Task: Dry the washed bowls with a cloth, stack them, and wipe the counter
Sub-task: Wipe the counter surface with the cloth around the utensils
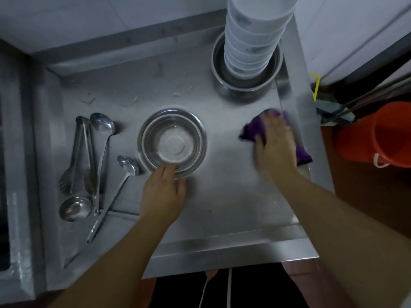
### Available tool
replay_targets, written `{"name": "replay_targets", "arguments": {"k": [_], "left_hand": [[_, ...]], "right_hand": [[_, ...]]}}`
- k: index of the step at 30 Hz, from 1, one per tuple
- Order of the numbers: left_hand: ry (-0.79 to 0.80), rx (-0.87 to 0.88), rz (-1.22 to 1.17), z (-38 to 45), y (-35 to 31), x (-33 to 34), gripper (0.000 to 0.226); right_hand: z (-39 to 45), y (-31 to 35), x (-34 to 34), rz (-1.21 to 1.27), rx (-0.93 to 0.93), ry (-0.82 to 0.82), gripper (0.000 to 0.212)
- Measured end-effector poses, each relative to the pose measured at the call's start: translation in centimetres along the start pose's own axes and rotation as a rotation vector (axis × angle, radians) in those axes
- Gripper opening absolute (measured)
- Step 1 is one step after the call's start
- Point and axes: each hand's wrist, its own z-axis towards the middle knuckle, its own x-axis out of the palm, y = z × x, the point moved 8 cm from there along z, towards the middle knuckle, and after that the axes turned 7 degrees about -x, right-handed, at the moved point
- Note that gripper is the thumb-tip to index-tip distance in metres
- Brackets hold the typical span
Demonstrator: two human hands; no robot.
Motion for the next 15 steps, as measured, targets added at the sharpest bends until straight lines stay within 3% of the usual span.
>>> {"name": "replay_targets", "arguments": {"k": [2, 7, 11, 15], "left_hand": [[-0.006, 0.004, -0.009, 0.0, -0.2, -0.1, 0.034], [-0.002, 0.033, -0.04, 0.2, 0.6, 0.0, 0.033], [0.031, 0.09, -0.059, 0.9, 1.1, 0.5, 0.031], [0.04, 0.142, -0.058, 1.8, 1.6, 0.5, 0.03]], "right_hand": [[3.8, -0.2, -0.3, 0.027, 0.218, -0.048, 0.064], [7.1, 3.3, 2.4, 0.078, 0.291, -0.073, 0.066], [3.5, 5.3, 3.3, 0.065, -0.054, 0.008, 0.06], [-0.3, 4.6, 3.6, 0.013, -0.438, 0.227, 0.06]]}}
